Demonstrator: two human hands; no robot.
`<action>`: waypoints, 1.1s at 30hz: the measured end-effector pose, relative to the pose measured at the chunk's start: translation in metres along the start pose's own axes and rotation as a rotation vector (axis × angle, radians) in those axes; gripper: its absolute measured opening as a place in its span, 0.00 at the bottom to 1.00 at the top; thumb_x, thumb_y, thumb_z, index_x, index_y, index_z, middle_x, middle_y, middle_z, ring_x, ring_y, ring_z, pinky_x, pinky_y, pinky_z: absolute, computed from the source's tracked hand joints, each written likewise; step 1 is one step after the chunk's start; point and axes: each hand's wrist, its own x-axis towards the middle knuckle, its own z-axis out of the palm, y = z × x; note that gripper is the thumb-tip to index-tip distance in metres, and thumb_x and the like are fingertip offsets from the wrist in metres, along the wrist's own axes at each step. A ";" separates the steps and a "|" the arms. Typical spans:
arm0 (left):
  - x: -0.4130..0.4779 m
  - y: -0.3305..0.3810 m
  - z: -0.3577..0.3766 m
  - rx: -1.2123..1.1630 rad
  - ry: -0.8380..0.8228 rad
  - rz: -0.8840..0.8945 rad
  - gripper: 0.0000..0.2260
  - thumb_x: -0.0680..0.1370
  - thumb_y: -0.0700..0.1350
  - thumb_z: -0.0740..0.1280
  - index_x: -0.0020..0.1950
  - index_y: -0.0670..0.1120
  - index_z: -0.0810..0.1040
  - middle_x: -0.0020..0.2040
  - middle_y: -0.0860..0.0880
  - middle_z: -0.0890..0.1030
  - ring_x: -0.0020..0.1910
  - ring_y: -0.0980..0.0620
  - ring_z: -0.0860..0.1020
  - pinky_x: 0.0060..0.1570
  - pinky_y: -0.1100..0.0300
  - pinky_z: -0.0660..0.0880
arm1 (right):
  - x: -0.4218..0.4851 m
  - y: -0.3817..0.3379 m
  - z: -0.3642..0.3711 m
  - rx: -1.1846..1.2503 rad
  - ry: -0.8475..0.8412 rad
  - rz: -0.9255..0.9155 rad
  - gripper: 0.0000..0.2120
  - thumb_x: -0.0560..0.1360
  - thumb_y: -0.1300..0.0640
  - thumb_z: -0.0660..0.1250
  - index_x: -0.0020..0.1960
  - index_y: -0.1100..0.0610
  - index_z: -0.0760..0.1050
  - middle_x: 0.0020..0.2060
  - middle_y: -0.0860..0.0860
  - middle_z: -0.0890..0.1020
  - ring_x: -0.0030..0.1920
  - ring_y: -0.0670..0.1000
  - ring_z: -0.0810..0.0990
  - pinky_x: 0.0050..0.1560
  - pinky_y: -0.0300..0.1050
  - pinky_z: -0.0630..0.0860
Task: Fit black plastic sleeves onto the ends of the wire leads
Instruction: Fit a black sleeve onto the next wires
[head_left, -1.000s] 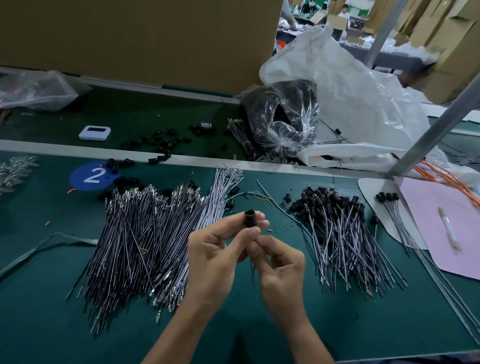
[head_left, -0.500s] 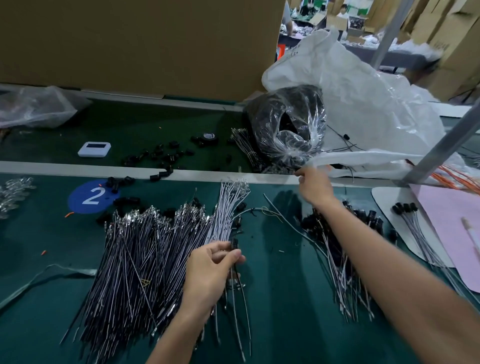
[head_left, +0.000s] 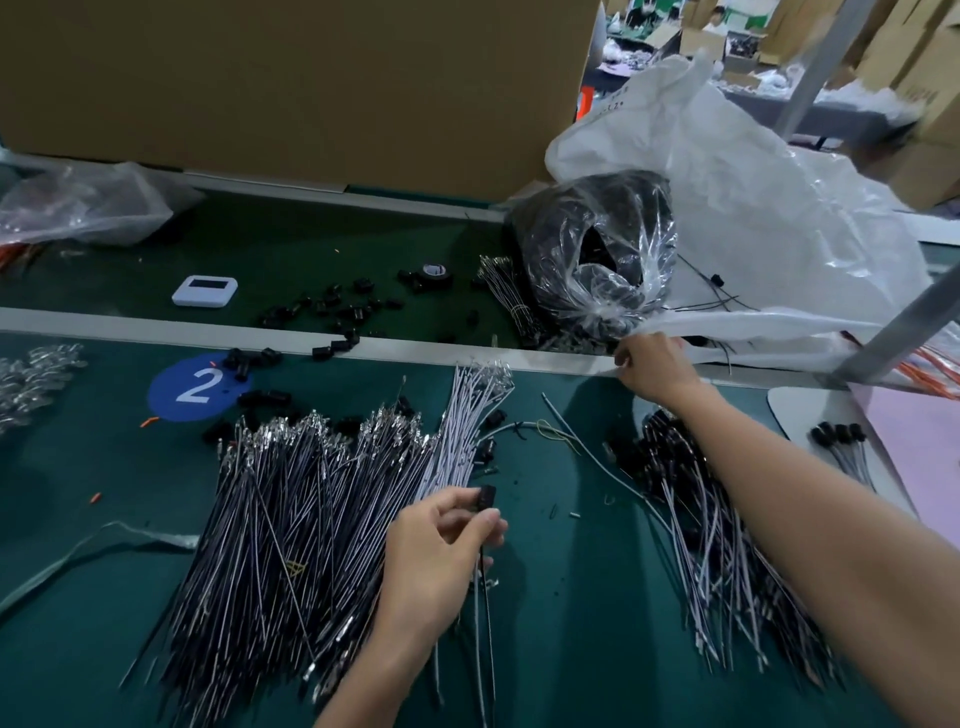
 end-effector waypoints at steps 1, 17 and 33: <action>-0.002 0.002 0.000 -0.027 -0.005 0.016 0.05 0.77 0.37 0.70 0.51 0.45 0.81 0.38 0.50 0.86 0.39 0.52 0.85 0.38 0.59 0.82 | -0.005 -0.004 -0.004 0.086 -0.043 -0.009 0.05 0.76 0.61 0.68 0.51 0.60 0.81 0.49 0.55 0.83 0.46 0.52 0.78 0.44 0.37 0.71; -0.027 0.024 0.022 -0.165 -0.169 0.112 0.09 0.71 0.32 0.73 0.50 0.40 0.84 0.37 0.44 0.86 0.29 0.52 0.81 0.25 0.64 0.72 | -0.207 -0.090 -0.040 1.406 0.133 -0.130 0.06 0.74 0.65 0.71 0.40 0.59 0.77 0.31 0.46 0.80 0.32 0.40 0.76 0.37 0.31 0.71; -0.037 0.024 0.018 -0.214 -0.190 0.166 0.08 0.70 0.32 0.74 0.45 0.44 0.84 0.38 0.42 0.85 0.26 0.51 0.79 0.21 0.65 0.66 | -0.225 -0.099 -0.029 1.444 0.208 -0.141 0.07 0.73 0.65 0.72 0.37 0.58 0.77 0.32 0.45 0.80 0.33 0.43 0.75 0.37 0.34 0.72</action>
